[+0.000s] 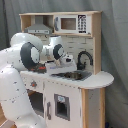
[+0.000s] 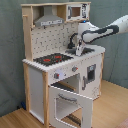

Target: Play with the kitchen

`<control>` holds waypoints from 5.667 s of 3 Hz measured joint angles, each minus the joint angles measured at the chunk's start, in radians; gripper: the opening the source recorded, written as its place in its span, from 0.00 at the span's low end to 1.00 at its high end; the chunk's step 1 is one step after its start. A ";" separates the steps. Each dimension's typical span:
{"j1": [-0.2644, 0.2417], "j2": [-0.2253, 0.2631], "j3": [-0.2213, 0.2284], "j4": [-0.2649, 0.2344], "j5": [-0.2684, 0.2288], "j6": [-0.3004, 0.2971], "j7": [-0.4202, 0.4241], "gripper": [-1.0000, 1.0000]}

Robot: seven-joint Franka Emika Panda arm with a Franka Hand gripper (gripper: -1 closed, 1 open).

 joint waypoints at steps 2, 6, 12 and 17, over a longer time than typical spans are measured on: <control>-0.005 0.010 -0.001 0.086 -0.011 -0.035 -0.052 0.00; 0.016 -0.041 0.263 0.303 -0.012 0.024 -0.031 0.00; -0.439 -0.287 0.721 0.635 0.065 0.069 -0.155 0.00; -0.649 -0.383 0.930 0.950 0.070 -0.174 -0.226 0.00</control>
